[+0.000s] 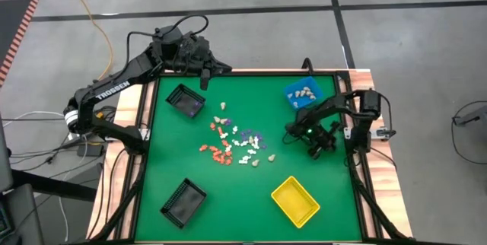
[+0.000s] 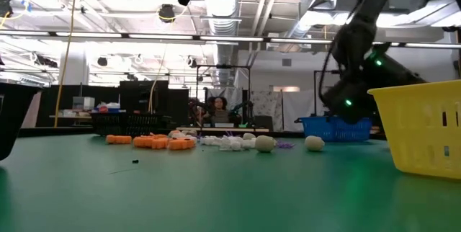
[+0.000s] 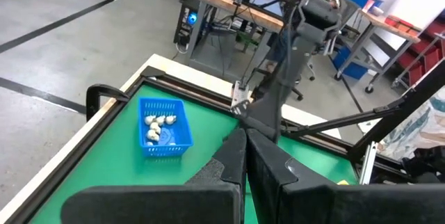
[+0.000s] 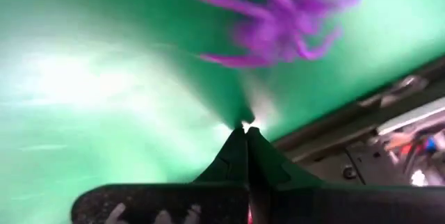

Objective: Sort Halloween decoration
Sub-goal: Put the purple spider toy into the top black basket

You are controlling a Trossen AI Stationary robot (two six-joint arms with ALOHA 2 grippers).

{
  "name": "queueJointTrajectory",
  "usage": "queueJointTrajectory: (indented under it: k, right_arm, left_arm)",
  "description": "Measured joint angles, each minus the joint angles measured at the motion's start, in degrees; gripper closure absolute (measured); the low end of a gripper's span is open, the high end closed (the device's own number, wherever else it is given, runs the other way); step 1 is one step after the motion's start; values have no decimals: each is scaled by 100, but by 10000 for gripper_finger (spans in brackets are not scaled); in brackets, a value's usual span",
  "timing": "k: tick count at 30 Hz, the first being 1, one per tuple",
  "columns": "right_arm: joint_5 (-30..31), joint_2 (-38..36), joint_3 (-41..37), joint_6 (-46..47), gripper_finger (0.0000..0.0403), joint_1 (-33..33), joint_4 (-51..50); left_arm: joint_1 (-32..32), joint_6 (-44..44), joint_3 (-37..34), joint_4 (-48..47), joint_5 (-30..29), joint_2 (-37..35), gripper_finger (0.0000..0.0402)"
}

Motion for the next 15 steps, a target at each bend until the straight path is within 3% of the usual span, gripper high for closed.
queueJointTrajectory:
  k: [11, 15]
  right_arm:
    - [2004, -3, 1788, 333, 389, 706, 236]
    - [2525, -158, 2470, 626, 362, 977, 19]
  left_arm:
    - [-90, -11, 0, 0, 2, 0, 401]
    - [-165, -10, 0, 0, 3, 0, 401]
